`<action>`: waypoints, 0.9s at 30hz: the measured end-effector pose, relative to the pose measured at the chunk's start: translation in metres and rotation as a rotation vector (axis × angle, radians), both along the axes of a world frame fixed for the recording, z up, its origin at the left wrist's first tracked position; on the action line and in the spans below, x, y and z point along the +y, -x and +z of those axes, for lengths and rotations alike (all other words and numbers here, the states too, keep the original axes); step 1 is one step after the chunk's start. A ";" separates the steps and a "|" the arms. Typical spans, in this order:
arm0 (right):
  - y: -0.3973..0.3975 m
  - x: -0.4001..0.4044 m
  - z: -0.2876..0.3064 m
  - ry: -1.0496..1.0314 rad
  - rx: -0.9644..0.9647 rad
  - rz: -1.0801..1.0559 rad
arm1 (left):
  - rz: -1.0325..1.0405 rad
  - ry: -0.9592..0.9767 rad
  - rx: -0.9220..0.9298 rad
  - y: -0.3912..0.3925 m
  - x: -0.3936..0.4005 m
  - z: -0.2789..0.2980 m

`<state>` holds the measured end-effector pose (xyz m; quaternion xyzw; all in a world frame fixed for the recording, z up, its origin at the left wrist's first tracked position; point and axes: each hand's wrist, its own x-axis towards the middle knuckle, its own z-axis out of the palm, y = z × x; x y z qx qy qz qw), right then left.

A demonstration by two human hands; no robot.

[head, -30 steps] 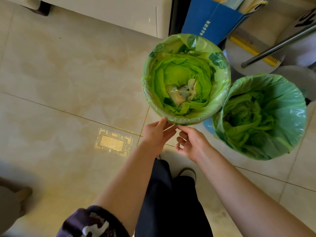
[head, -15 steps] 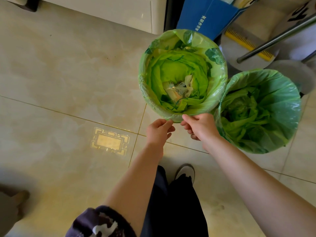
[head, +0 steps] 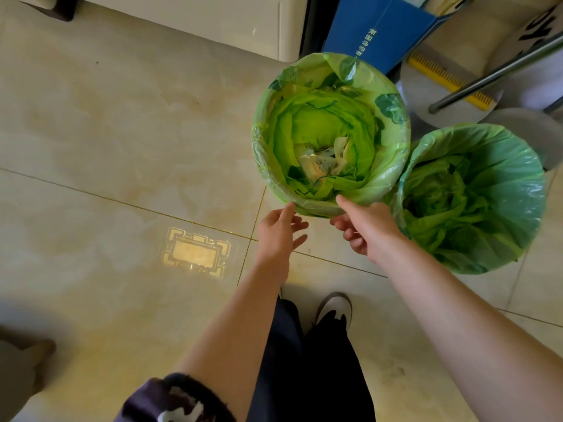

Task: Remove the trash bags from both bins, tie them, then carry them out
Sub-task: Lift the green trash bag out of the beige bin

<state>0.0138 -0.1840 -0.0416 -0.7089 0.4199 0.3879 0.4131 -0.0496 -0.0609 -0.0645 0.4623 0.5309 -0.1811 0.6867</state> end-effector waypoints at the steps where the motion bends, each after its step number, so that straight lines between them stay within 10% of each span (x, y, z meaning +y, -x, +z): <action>1: 0.000 -0.002 0.000 -0.017 0.033 -0.037 | -0.006 0.006 0.002 -0.002 0.004 -0.002; 9: -0.008 -0.004 -0.002 0.026 0.064 0.040 | -0.364 -0.303 -0.051 -0.017 0.021 0.004; 27: -0.016 0.000 -0.003 0.008 0.106 0.063 | -0.480 -0.785 -0.367 -0.023 -0.003 0.035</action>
